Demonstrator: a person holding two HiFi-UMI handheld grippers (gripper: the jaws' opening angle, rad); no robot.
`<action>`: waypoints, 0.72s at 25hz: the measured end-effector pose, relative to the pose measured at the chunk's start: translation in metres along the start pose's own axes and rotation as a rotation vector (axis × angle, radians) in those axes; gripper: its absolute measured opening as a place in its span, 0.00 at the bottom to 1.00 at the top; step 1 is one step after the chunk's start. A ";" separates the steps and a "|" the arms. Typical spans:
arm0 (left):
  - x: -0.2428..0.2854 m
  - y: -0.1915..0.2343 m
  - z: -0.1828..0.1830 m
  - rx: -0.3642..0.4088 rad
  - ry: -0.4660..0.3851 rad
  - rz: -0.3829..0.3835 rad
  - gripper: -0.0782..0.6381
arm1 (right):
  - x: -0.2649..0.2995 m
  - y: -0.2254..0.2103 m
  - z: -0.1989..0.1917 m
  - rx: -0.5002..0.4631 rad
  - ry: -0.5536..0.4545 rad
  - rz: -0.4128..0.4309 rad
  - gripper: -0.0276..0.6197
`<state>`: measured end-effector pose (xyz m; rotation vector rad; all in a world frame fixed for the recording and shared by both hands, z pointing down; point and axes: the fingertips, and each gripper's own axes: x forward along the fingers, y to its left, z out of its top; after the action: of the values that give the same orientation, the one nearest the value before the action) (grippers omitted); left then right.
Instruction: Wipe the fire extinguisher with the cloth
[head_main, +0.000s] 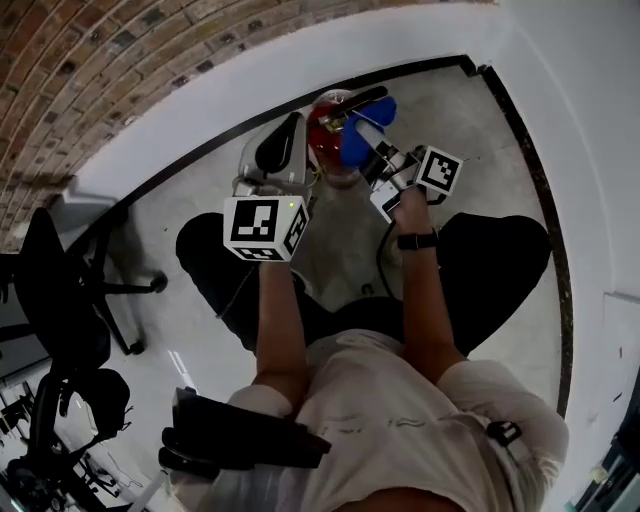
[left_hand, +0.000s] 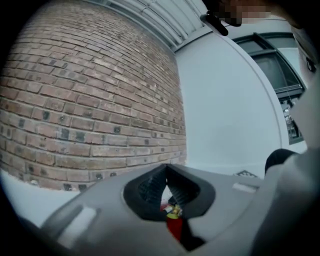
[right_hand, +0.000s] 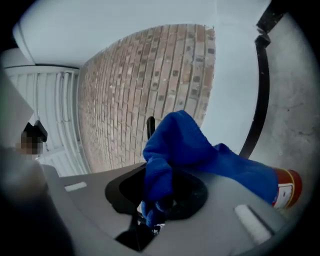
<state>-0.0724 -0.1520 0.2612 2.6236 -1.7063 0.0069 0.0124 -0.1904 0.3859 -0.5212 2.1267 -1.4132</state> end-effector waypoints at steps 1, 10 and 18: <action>0.002 -0.002 0.002 0.000 -0.003 -0.005 0.11 | -0.003 -0.007 0.002 0.000 -0.027 -0.040 0.15; -0.002 0.007 0.006 -0.052 -0.054 -0.002 0.11 | -0.038 -0.078 0.010 -0.056 0.022 -0.340 0.15; 0.002 0.022 -0.015 -0.042 -0.006 0.012 0.11 | -0.069 -0.210 -0.034 0.021 0.030 -0.544 0.15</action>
<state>-0.0913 -0.1622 0.2764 2.5864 -1.7054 -0.0362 0.0507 -0.2053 0.6058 -1.1393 2.0772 -1.7268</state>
